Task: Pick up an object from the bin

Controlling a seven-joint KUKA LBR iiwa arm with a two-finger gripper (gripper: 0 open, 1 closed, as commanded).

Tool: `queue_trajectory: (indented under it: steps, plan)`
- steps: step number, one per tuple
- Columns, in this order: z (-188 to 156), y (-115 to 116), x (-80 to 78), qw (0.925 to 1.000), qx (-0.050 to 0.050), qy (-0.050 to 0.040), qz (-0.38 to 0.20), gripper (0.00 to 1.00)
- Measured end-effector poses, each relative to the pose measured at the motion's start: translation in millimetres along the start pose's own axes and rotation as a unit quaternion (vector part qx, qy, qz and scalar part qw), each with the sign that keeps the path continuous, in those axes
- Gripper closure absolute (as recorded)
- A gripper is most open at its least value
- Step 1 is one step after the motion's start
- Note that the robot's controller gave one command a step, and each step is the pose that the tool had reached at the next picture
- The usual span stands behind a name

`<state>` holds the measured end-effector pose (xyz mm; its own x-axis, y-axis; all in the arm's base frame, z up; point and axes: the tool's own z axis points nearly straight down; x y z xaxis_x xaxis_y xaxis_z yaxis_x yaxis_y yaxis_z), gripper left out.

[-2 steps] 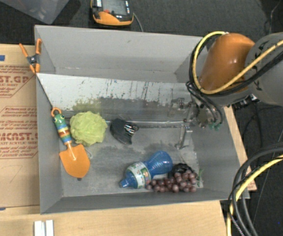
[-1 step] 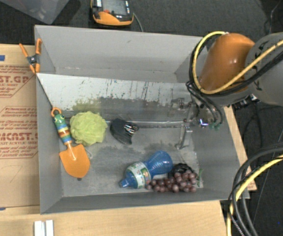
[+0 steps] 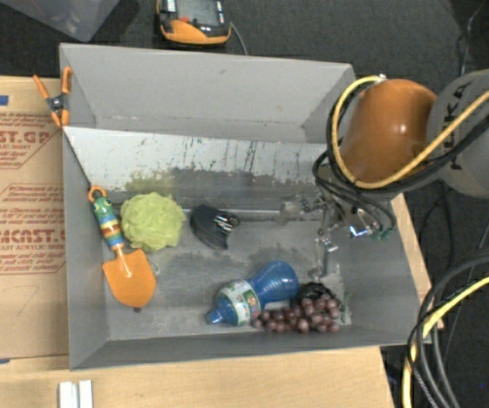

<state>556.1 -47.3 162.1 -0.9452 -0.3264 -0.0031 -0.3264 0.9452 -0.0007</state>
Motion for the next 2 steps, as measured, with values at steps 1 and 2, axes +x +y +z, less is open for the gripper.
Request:
queue_trajectory:
  steps: [1,2]
  plan:
    - [37,5,51.3,0.9994,0.0,0.0004,0.035,0.0]
    - [41,57,-11.8,1.0,0.0,-0.0067,0.004,0.0]
